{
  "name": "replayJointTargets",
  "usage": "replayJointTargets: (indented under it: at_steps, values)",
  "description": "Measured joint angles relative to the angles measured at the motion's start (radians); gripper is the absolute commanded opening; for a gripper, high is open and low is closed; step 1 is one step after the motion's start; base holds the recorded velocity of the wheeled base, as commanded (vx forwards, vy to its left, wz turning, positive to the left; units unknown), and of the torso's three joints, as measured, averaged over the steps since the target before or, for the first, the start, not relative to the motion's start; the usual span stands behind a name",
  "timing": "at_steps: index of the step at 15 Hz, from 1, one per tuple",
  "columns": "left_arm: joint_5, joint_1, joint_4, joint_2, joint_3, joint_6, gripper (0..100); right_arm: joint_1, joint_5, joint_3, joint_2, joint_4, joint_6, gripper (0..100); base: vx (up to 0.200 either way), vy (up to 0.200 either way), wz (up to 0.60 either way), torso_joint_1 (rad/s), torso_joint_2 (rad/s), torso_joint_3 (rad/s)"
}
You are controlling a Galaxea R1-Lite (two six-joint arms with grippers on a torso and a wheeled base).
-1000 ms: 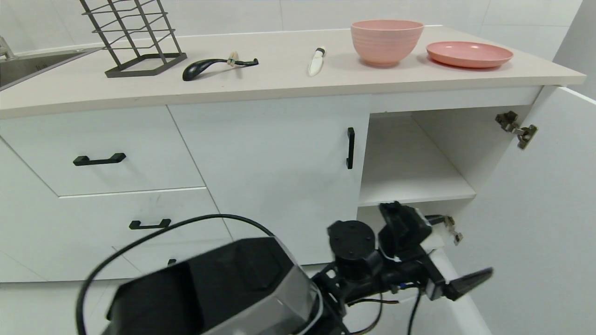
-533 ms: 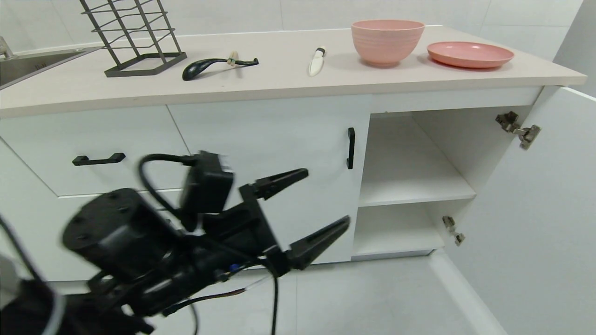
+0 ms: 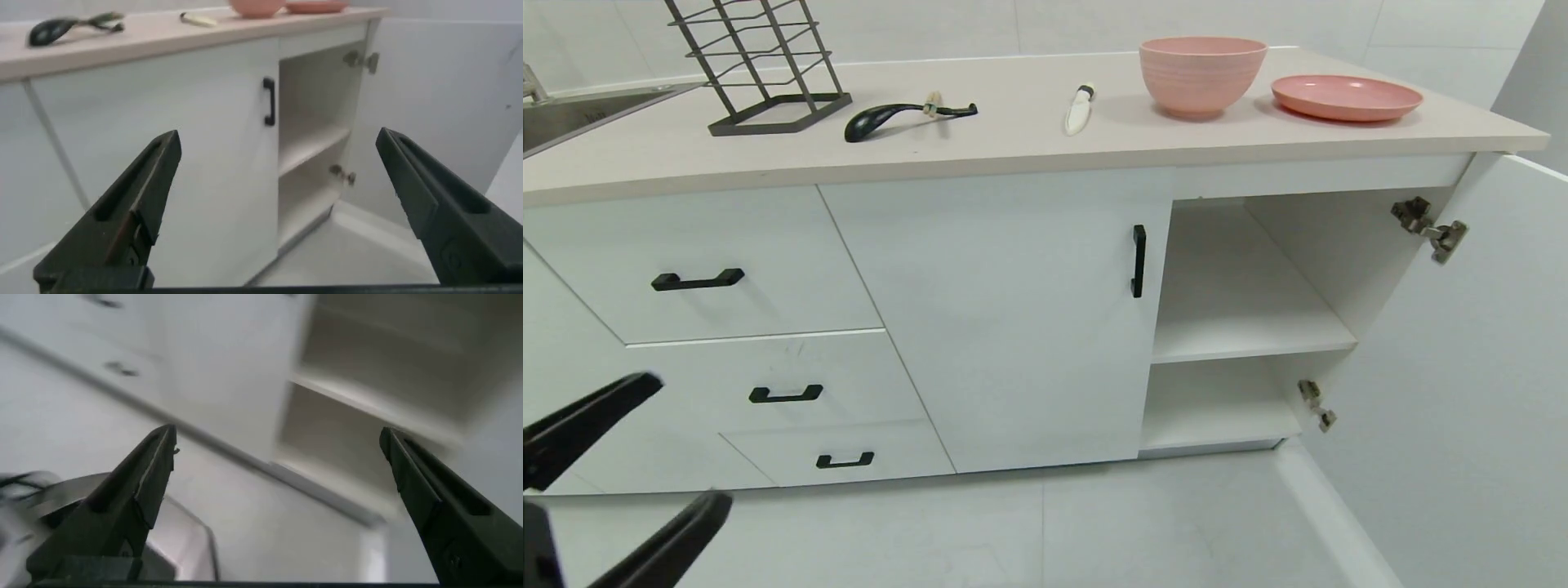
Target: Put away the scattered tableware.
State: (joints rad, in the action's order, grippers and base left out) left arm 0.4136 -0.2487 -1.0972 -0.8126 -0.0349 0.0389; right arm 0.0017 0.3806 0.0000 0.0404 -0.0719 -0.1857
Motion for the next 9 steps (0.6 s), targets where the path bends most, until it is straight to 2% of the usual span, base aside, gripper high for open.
replayJointTargets:
  at_steps: [1, 2, 4, 5, 6, 7, 8, 9]
  values:
    - [-0.003, 0.029, 0.162, 0.131, 0.002, -0.002, 100, -0.001, -0.082, 0.000, -0.015, 0.029, 0.034, 100, 0.000, 0.000, 0.00, 0.000, 0.00, 0.000]
    - [-0.015, 0.055, 0.347, 0.273, 0.004, -0.004, 100, -0.001, -0.113, -0.002, -0.024, 0.038, 0.046, 100, 0.000, 0.000, 0.00, 0.000, 0.00, 0.000]
    - [-0.079, 0.101, 0.607, 0.495, 0.009, -0.009, 100, -0.001, -0.226, -0.002, -0.033, 0.041, 0.059, 100, 0.000, 0.000, 0.00, 0.000, 0.00, 0.000]
    - [-0.113, 0.138, 0.810, 0.581, 0.017, -0.011, 100, -0.001, -0.289, -0.001, -0.036, 0.059, 0.075, 100, 0.000, 0.000, 0.00, 0.000, 0.00, 0.000]
    - [-0.135, 0.170, 0.979, 0.644, 0.019, -0.017, 100, -0.002, -0.307, -0.001, -0.037, 0.063, 0.107, 100, 0.000, 0.000, 0.00, 0.000, 0.00, 0.000]
    - [-0.155, 0.196, 1.080, 0.695, 0.022, -0.026, 100, -0.002, -0.313, 0.000, -0.039, 0.066, 0.131, 100, 0.000, 0.000, 0.00, 0.000, 0.00, 0.000]
    - [-0.190, 0.214, 1.093, 0.731, 0.024, -0.037, 100, -0.002, -0.319, 0.000, -0.039, 0.067, 0.140, 100, 0.000, 0.000, 0.00, 0.000, 0.00, 0.000]
    - [-0.298, 0.229, 1.075, 0.759, 0.028, -0.058, 100, -0.002, -0.321, 0.000, -0.040, 0.068, 0.147, 100, 0.000, 0.000, 0.00, 0.000, 0.00, 0.000]
